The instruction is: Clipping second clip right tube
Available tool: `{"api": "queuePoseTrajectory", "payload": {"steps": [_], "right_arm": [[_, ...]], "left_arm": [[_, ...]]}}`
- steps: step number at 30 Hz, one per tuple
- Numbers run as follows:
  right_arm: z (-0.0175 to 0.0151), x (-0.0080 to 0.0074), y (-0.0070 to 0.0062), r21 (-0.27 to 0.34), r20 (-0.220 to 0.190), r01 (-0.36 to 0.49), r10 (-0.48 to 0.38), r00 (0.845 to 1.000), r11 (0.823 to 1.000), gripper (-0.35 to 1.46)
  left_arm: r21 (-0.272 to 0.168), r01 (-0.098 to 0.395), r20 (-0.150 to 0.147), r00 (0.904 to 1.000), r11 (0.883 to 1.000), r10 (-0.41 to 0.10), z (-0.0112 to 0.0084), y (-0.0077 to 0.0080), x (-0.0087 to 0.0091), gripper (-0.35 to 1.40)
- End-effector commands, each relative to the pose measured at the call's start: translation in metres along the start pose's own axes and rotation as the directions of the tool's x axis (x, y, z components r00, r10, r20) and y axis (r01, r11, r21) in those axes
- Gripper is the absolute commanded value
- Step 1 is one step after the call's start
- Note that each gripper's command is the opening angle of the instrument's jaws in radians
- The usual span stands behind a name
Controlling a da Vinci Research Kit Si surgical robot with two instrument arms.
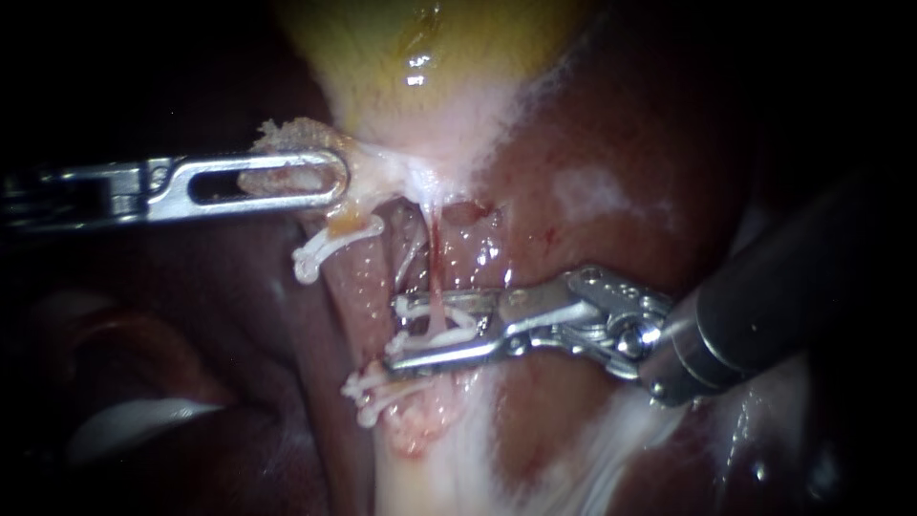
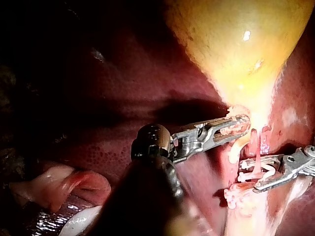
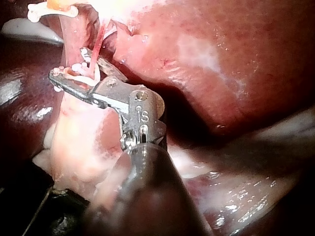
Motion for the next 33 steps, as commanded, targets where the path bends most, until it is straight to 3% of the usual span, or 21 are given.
{"api": "queuePoseTrajectory", "payload": {"steps": [1,16,33], "right_arm": [[0.0000,0.0001,-0.0002,0.007,-0.007,-0.001,0.001,1.000,1.000,0.48],[0.0010,0.0008,-0.0034,0.122,-0.023,-0.019,0.022,0.999,0.992,0.48],[0.0009,0.0010,-0.0034,0.124,-0.026,-0.020,0.024,0.999,0.992,0.41]], "left_arm": [[0.000,0.000,0.000,1.0000,1.000,0.000,0.0000,0.0000,0.0000,-0.27],[0.000,0.000,0.000,1.0000,1.000,0.000,0.0000,0.0000,0.0000,-0.27],[0.000,0.000,0.000,1.0000,1.000,0.000,0.0000,0.0000,0.0000,-0.27]]}}
